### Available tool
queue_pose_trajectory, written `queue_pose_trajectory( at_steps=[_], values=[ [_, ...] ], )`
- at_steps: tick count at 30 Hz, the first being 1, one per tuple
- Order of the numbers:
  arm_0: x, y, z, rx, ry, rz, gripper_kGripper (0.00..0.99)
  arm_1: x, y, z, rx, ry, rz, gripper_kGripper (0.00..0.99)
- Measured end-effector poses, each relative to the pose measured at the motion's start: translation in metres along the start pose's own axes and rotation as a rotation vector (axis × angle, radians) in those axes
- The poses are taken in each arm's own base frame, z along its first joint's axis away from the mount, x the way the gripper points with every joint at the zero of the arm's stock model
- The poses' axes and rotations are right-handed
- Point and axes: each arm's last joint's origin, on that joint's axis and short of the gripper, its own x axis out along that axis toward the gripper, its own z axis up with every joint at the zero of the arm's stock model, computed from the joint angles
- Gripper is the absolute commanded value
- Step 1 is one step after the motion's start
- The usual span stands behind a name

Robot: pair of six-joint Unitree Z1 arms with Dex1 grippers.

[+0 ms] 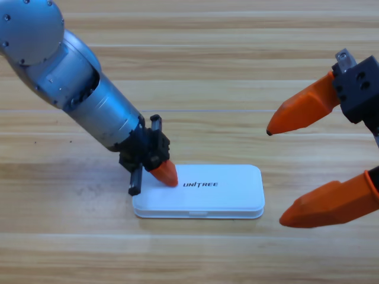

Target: Clean up eraser and pencils

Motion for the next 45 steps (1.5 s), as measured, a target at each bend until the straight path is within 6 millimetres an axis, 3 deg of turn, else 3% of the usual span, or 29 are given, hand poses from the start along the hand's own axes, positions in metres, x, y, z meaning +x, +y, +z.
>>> queue_pose_trajectory(
  at_steps=[4, 9, 17, 20, 24, 25, 27, 28, 45],
  values=[
    [-0.007, -0.01, -0.003, 0.0, 0.018, -0.019, 0.0, 0.0, 0.0, 0.0, 0.0, 0.0, 0.0, 0.99],
    [-0.036, -0.033, -0.006, -0.01, 0.104, -0.071, 0.0, 0.0, 0.0, 0.0, 0.0, 0.0, 0.0, 0.99],
    [-0.15, -0.079, 0.033, 0.117, -0.025, 0.007, 0.0, 0.0, 0.0, 0.0, 0.0, 0.0, 0.0, 0.99],
    [-0.163, -0.097, 0.041, 0.17, -0.05, -0.002, 0.0, 0.0, 0.0, 0.0, 0.0, 0.0, 0.0, 0.99],
    [-0.163, -0.117, 0.054, 0.143, -0.034, -0.06, 0.006, 0.0, 0.0, 0.0, 0.0, 0.0, 0.0, 0.99],
    [-0.163, -0.121, 0.057, 0.142, -0.033, -0.072, 0.241, 0.0, 0.0, 0.0, 0.0, 0.0, 0.0, 0.99],
    [-0.164, -0.128, 0.064, 0.118, -0.048, -0.093, 0.861, 0.001, 0.0, 0.0, 0.001, 0.001, 0.001, 0.99],
    [-0.164, -0.13, 0.066, 0.109, -0.051, -0.101, 0.982, 0.001, 0.0, 0.0, 0.001, 0.002, 0.001, 0.99],
    [-0.162, -0.135, 0.068, 0.088, -0.024, -0.058, 0.99, 0.012, -0.005, -0.001, 0.014, 0.03, 0.012, 0.99]
  ],
)
